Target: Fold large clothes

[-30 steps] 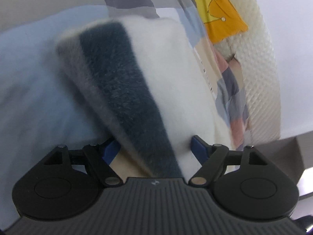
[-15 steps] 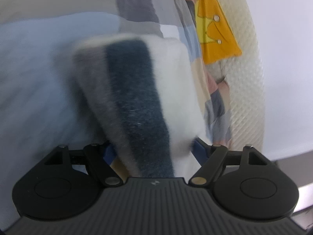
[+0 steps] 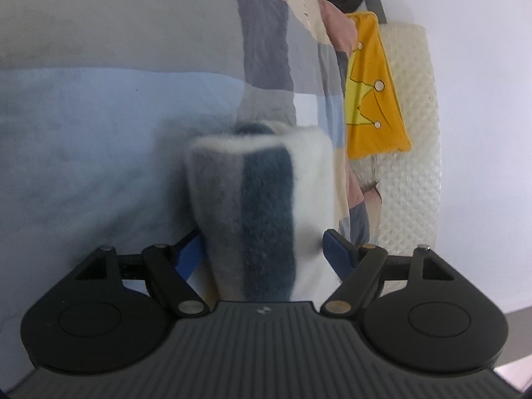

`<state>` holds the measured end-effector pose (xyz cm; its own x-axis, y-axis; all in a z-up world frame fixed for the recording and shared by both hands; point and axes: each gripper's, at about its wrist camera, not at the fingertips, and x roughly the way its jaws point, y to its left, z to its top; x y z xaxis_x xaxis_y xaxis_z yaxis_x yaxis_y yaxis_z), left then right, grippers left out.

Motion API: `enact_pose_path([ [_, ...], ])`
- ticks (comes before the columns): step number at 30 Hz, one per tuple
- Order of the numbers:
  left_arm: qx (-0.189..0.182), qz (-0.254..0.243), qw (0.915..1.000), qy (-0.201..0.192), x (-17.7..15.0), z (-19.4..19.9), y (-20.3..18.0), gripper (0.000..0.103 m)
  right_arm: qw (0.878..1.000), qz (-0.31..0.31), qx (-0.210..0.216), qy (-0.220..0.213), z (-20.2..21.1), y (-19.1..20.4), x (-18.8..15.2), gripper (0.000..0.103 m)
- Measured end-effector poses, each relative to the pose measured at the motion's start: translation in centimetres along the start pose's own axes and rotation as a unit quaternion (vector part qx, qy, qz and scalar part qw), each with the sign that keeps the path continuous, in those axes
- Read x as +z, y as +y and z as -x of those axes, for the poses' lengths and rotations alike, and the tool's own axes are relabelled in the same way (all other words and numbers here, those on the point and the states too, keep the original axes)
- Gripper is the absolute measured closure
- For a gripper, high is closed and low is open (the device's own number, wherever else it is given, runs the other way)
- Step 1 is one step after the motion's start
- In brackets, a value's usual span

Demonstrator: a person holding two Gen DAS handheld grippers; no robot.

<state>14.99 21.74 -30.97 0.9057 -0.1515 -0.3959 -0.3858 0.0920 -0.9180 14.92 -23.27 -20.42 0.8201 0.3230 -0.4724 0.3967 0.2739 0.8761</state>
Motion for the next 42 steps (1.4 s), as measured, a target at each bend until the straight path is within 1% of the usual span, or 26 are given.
enact_pose_path([
  [2, 0.002, -0.006, 1.0000, -0.002, 0.1, -0.1, -0.1, 0.022, 1.000, -0.009, 0.009, -0.008, 0.5, -0.1, 0.2, 0.023],
  [5, 0.005, -0.006, 1.0000, -0.005, 0.2, -0.3, 0.0, 0.022, 0.999, -0.023, 0.018, -0.023, 1.1, -0.5, 0.6, 0.023],
  [7, 0.006, -0.005, 0.9999, -0.007, 0.3, -0.6, 0.0, 0.022, 0.999, -0.021, 0.014, -0.029, 1.1, -0.5, 0.7, 0.023],
  [10, 0.014, -0.017, 0.9997, -0.003, 0.4, -1.0, 0.0, 0.023, 0.999, -0.025, 0.004, -0.043, 0.9, -0.7, 0.8, 0.024],
  [11, 0.014, -0.020, 0.9997, -0.005, 0.4, -1.1, -0.1, 0.024, 0.999, -0.027, -0.002, -0.047, 0.7, -0.8, 0.9, 0.032],
  [13, 0.016, -0.022, 0.9996, -0.005, 0.4, -1.3, -0.2, 0.031, 0.998, -0.030, -0.008, -0.045, 0.3, -1.0, 1.1, 0.040],
  [14, 0.019, -0.024, 0.9995, -0.004, 0.4, -1.3, -0.2, 0.038, 0.999, -0.029, -0.009, -0.044, 0.2, -0.9, 1.2, 0.046],
  [15, 0.022, -0.028, 0.9994, -0.004, 0.5, -1.4, -0.3, 0.047, 0.999, -0.019, -0.014, -0.044, 0.2, -0.7, 1.1, 0.049],
  [16, 0.022, -0.034, 0.9992, -0.005, 0.5, -1.4, -0.6, 0.053, 0.999, -0.005, -0.020, -0.045, 0.2, -0.2, 1.0, 0.056],
  [17, 0.023, -0.045, 0.9987, -0.005, 0.6, -1.3, -0.9, 0.060, 0.999, 0.007, -0.022, -0.046, 0.4, 0.0, 1.0, 0.061],
  [18, 0.026, -0.059, 0.9979, -0.006, 0.6, -1.2, -1.5, 0.065, 0.999, 0.014, -0.020, -0.047, 0.5, 0.3, 1.0, 0.063],
  [20, 0.026, -0.080, 0.9964, -0.010, 0.6, -0.9, -2.4, 0.069, 0.998, 0.025, -0.015, -0.047, 0.8, 0.8, 1.1, 0.068],
  [21, 0.024, -0.084, 0.9961, -0.012, 0.6, -0.7, -2.8, 0.071, 0.998, 0.031, -0.012, -0.046, 1.1, 1.1, 1.1, 0.069],
  [23, 0.023, -0.082, 0.9962, -0.016, 0.6, 0.1, -3.0, 0.072, 0.999, 0.032, -0.005, -0.043, 1.7, 1.3, 1.0, 0.071],
  [25, 0.021, -0.083, 0.9961, -0.021, 0.6, 1.3, -3.3, 0.072, 0.999, 0.032, 0.006, -0.038, 2.6, 1.4, 0.9, 0.071],
  [28, 0.018, -0.093, 0.9953, -0.022, 0.3, 3.8, -3.9, 0.073, 0.999, 0.040, 0.006, -0.030, 4.5, 1.8, 0.4, 0.071],
  [30, 0.018, -0.083, 0.9963, -0.018, 0.2, 5.7, -4.0, 0.073, 0.999, 0.035, 0.003, -0.022, 5.7, 1.9, 0.1, 0.071],
  [32, 0.016, -0.074, 0.9969, -0.019, -0.2, 7.9, -3.9, 0.073, 0.999, 0.038, -0.005, -0.015, 7.4, 2.4, -0.3, 0.071],
  [34, 0.024, -0.079, 0.9964, -0.020, -0.8, 10.1, -3.8, 0.073, 0.997, 0.074, -0.031, -0.006, 9.3, 3.7, -0.9, 0.071],
  [39, 0.024, -0.065, 0.9975, -0.010, -2.2, 15.4, -3.2, 0.073, 0.993, 0.108, -0.040, 0.002, 14.2, 5.2, -2.0, 0.071],
  [42, 0.028, -0.056, 0.9980, -0.006, -2.9, 17.5, -3.0, 0.072, 0.994, 0.094, -0.046, 0.006, 16.3, 4.8, -2.4, 0.071],
])
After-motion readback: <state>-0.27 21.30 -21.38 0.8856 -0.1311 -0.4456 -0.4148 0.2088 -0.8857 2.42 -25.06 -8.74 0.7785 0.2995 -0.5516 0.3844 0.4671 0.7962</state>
